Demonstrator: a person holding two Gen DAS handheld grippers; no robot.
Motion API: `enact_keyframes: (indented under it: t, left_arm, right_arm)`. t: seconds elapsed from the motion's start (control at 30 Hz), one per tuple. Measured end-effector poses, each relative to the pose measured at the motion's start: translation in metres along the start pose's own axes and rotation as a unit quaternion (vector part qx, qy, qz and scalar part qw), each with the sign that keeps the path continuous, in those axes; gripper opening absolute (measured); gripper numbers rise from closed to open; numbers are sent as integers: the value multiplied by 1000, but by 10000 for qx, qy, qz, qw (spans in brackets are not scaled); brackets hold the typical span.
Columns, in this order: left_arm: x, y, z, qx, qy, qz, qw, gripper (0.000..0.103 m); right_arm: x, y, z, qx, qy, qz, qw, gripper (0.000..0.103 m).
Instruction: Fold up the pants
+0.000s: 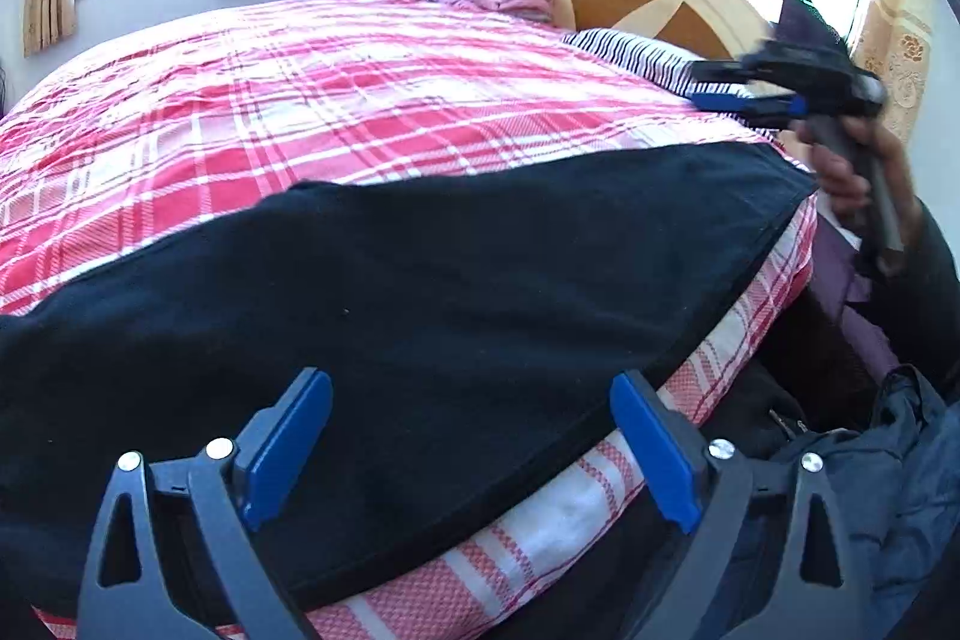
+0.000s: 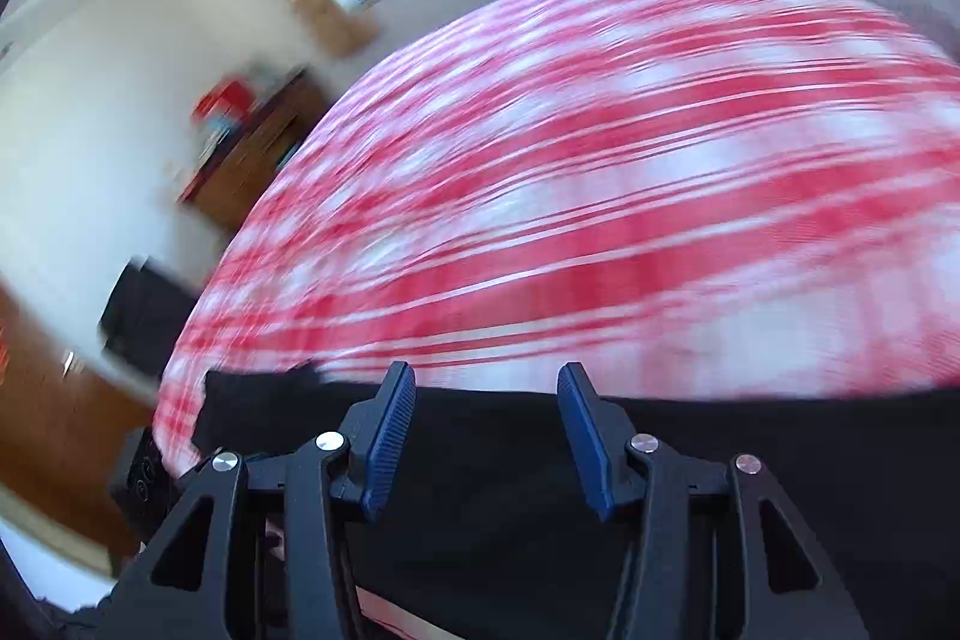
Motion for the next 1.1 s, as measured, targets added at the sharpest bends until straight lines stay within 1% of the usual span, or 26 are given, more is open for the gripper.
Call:
enact_keyframes:
  t: [0.1,0.17,0.27,0.3,0.4,0.43,0.5,0.57,0.63,0.7,0.73,0.8,0.83,0.87,0.93,1.0,1.07,1.1]
  left_arm:
    - [9,-5,-2,-38,-80,-7,10000,97]
    - [17,-7,-7,-28,-139,-14,9999,97]
    - [21,-9,-14,19,-141,-71,9999,97]
    - [21,-10,-16,25,-114,-70,9999,97]
    - [20,-14,-19,35,33,-40,10000,97]
    - [19,-16,-18,-15,70,-29,10000,97]
    - [17,-21,-19,-98,98,-74,9999,97]
    - [15,-22,-20,-84,144,-136,9998,97]
    - [15,-21,-21,-55,210,-124,9997,97]
    - [14,-22,-20,-77,250,-140,9996,97]
    - [14,-22,-18,-100,250,-155,9995,97]
    - [12,-22,-17,-126,257,-180,9994,97]
    - [10,-22,-16,-133,278,-183,9994,97]
    - [9,-22,-15,-140,305,-183,9993,97]
    - [5,-23,-15,-145,378,-184,9990,97]
    - [3,-24,-14,-155,425,-176,9988,97]
    - [3,-25,-14,-163,422,-187,9988,97]
    - [4,-25,-13,-167,413,-189,9988,97]
  right_arm:
    - [61,62,-1,588,-470,443,9962,52]
    - [102,99,4,908,-865,724,9895,52]
    - [158,153,15,1347,-1459,1007,9749,52]
    - [179,172,20,1502,-1655,1125,9682,52]
    - [230,214,30,1859,-2060,1553,9481,52]
    - [241,219,29,1888,-2071,1622,9461,52]
    - [255,218,20,1803,-1990,1564,9505,51]
    - [265,208,9,1629,-1913,1536,9557,51]
    - [264,184,-1,1414,-1690,1378,9656,51]
    - [264,166,-7,1242,-1608,1326,9701,47]
    - [263,155,-9,1111,-1549,1328,9726,42]
    - [260,137,-9,893,-1440,1412,9754,27]
    - [256,131,-4,794,-1363,1513,9758,14]
    - [256,127,-5,739,-1300,1629,9753,7]
    - [254,127,-8,778,-1210,1734,9743,5]
    - [252,133,-17,936,-1175,1808,9720,4]
    - [250,140,-24,1110,-1162,1742,9715,4]
    - [249,140,-27,1132,-1118,1719,9722,4]
Point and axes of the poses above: each gripper's, at about its wrist camera, not at the fingertips, and y roughly against the way its jaws point, x to its right, z to its underside, the point moved 9 cm from there along -y, roughly the way its jaws point, and after that the axes turned 2 degrees about -x, right-handed, at the moved point
